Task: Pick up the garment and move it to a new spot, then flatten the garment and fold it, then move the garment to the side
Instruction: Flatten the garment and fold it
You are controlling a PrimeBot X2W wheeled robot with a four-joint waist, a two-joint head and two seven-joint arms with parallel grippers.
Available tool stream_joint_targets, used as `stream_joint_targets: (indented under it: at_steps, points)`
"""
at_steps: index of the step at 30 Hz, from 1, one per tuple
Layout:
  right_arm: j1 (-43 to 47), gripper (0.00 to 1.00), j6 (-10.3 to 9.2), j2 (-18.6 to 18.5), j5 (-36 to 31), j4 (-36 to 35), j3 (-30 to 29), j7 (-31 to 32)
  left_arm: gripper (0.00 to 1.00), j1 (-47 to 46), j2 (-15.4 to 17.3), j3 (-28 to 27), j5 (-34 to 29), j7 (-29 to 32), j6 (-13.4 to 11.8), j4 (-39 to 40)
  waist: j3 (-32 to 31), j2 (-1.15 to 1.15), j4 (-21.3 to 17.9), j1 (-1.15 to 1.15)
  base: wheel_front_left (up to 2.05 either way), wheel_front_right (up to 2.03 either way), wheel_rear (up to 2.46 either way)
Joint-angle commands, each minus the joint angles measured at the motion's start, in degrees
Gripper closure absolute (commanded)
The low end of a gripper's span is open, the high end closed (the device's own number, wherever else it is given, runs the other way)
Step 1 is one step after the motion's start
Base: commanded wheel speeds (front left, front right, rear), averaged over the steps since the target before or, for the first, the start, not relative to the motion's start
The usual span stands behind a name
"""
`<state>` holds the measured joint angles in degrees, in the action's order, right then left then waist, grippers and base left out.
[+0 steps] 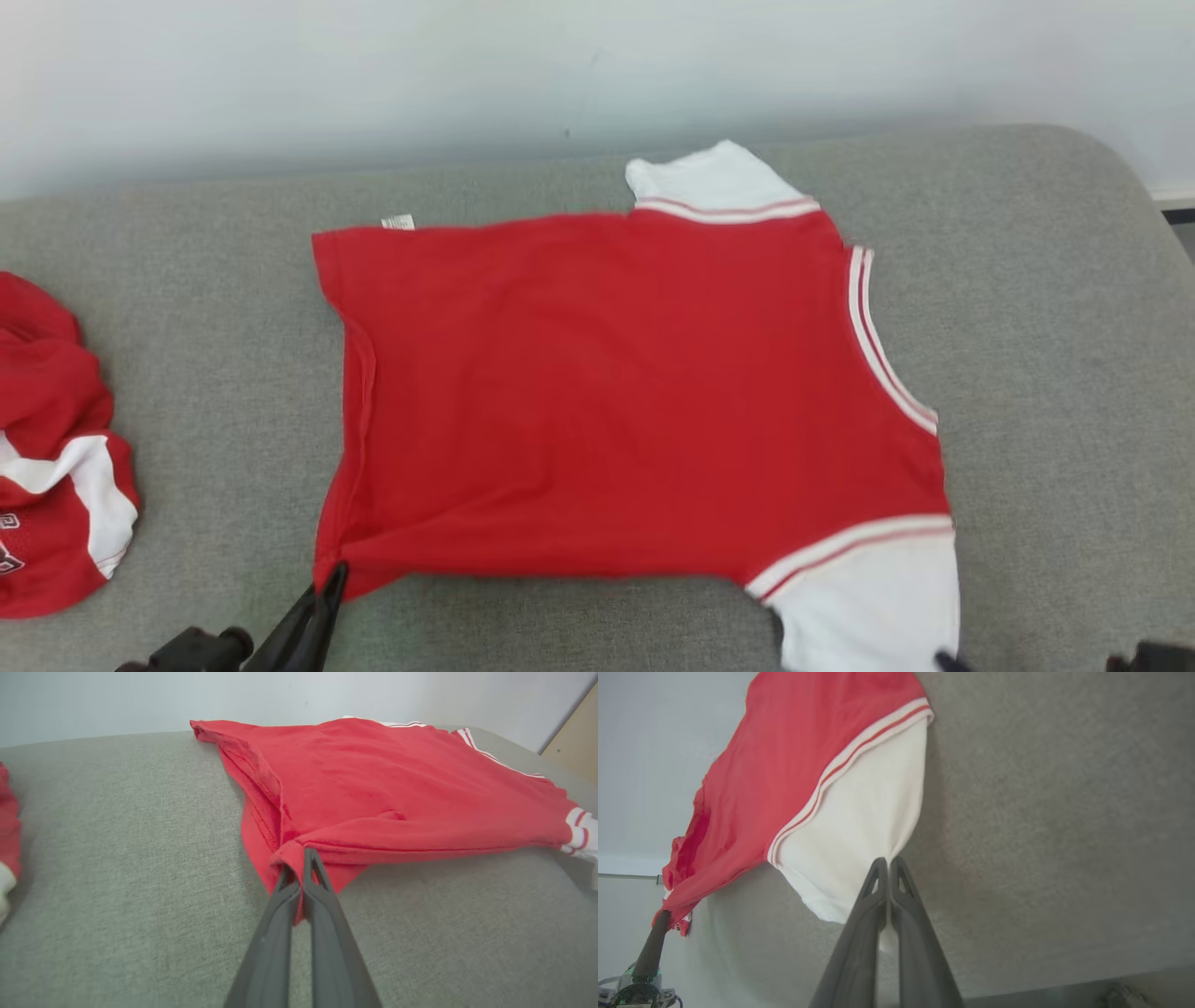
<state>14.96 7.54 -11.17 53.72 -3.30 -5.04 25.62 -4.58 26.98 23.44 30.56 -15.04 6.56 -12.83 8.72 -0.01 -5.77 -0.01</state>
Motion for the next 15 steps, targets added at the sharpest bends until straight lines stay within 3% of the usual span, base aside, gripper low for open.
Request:
stream_joint_targets:
  at_steps: [1,7,15]
  points:
    - [1.80,1.00,-0.09,0.65,-0.64,-0.92,-0.34,1.59,1.00,1.18,-0.47,-0.87,-0.65,-0.19,0.03,-0.27,-0.50,0.01,0.23,0.01,0.00,0.00,0.00]
    - [5.33,1.00,-0.09,4.08,-2.78,-4.42,-2.53,7.31,1.00,3.37,-0.53,-1.32,-2.93,-0.19,0.39,-3.07,-0.21,0.01,0.53,0.01,0.00,0.00,0.00]
    - [1.38,1.00,-0.09,6.81,-2.07,-6.31,-5.64,8.60,1.00,1.46,-1.03,-0.62,-4.76,-0.19,0.76,-4.15,-0.53,0.01,0.77,0.01,0.00,0.00,0.00]
